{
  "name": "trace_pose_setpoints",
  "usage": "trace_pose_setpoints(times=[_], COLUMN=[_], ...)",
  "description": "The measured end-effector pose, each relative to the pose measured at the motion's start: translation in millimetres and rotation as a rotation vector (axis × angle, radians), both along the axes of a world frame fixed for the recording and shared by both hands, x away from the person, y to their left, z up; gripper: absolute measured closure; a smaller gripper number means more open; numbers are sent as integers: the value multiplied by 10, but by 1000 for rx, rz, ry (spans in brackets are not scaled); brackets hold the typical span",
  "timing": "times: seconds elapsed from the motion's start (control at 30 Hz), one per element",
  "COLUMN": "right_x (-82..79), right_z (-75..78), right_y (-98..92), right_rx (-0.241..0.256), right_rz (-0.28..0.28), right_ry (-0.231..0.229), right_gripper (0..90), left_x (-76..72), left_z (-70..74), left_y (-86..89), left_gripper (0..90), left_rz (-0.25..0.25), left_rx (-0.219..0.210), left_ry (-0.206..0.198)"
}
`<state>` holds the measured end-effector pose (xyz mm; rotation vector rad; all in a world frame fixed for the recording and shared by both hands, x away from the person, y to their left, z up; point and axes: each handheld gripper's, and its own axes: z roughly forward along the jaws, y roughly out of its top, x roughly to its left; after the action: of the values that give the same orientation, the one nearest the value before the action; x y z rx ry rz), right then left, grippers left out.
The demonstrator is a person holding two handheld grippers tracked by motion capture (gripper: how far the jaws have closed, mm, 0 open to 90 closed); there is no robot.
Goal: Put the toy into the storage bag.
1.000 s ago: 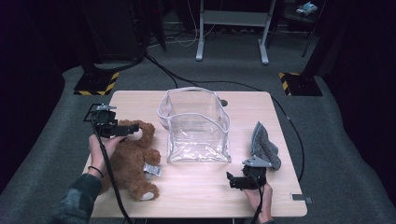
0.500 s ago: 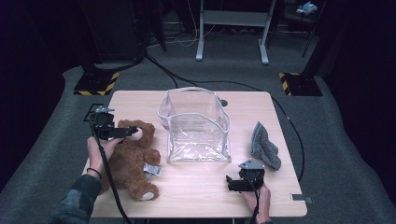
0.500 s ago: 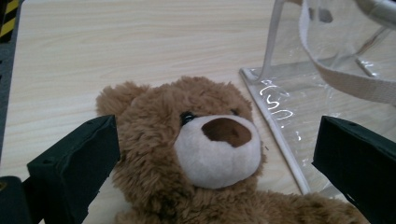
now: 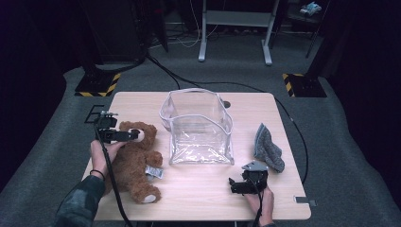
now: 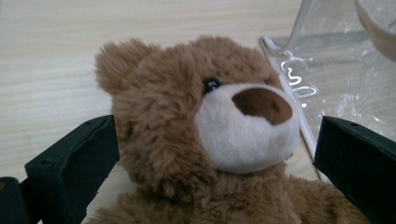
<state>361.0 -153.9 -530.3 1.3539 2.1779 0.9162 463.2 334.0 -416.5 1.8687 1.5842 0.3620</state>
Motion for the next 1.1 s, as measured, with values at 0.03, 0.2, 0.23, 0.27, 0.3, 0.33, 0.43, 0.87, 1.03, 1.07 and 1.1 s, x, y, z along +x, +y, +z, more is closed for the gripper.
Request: trace_pose_setpoints(times=[0.03,0.2,0.23,0.27,0.3,0.33,0.43,0.87,1.03,1.07,1.1], right_x=[0,0,1,1,1,0,0,-3,-6,-5,-4], right_z=[0,0,0,0,0,0,0,1,0,0,-2], right_y=[0,0,0,0,0,1,1,4,7,8,11], right_rx=[0,0,0,0,0,0,0,1,4,3,-1], right_rz=[0,0,0,1,0,0,0,0,2,2,-2], right_ry=[0,0,0,0,0,0,0,-3,-6,-9,-10], right_gripper=[10,10,10,10,10,10,10,10,10,10,10], left_x=[1,-9,-13,-15,-19,-27,-41,-114,-110,-105,-94], left_z=[-19,-115,-136,-154,-174,-192,-253,-532,-622,-639,-648], left_y=[-10,-104,-131,-151,-182,-211,-256,-326,-275,-261,-252], left_gripper=[0,0,0,0,0,0,0,0,0,0,0], left_rz=[-10,-41,-52,-54,-56,-56,-59,-5,23,20,16], left_rx=[18,53,63,66,84,103,157,298,244,240,233], left_ry=[19,63,64,70,72,78,63,27,45,43,61])
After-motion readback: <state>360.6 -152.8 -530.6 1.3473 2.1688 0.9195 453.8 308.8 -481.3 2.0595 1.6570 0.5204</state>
